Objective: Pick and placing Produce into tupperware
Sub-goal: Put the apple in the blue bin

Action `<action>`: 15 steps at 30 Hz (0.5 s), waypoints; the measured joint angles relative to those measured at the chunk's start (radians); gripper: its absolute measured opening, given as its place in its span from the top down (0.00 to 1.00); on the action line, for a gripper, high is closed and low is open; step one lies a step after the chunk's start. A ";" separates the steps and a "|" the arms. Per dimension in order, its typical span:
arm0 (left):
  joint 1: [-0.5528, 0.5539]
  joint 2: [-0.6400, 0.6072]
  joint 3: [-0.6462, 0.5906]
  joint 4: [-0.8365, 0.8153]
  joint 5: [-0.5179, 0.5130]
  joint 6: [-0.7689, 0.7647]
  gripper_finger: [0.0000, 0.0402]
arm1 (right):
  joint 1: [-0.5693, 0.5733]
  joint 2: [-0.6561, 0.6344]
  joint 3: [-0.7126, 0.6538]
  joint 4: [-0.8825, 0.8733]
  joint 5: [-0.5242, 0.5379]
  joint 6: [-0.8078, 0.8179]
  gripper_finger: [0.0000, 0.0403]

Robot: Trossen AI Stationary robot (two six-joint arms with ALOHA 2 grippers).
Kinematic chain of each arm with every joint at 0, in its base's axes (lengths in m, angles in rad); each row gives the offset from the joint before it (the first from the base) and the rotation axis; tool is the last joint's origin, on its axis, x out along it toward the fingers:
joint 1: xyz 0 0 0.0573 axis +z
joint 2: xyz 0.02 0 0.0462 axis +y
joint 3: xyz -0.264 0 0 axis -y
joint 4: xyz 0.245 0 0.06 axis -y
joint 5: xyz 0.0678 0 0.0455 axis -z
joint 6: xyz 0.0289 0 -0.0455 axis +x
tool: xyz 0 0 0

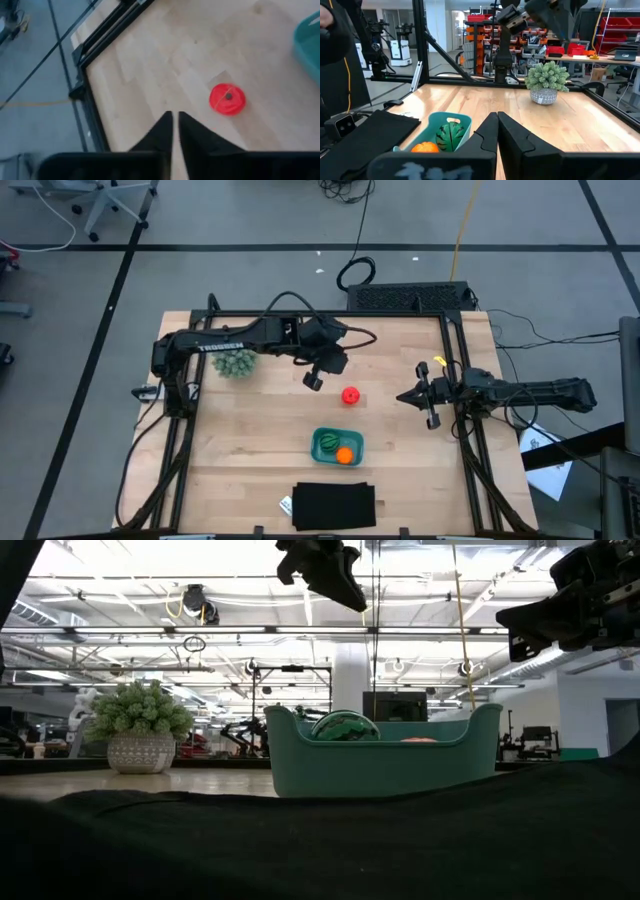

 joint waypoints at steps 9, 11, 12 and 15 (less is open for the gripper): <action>0.001 -0.107 -0.001 -0.167 -0.094 -0.121 0.99 | 0.000 0.000 0.000 -0.001 0.000 0.000 1.00; 0.000 -0.157 -0.001 -0.209 -0.104 -0.158 1.00 | 0.000 0.003 0.000 -0.001 0.000 0.000 1.00; 0.000 -0.185 -0.001 -0.214 -0.115 -0.176 1.00 | 0.000 0.004 0.000 0.003 0.000 0.000 1.00; -0.004 -0.264 -0.001 -0.234 -0.155 -0.220 1.00 | -0.001 0.009 0.000 0.007 0.000 0.000 1.00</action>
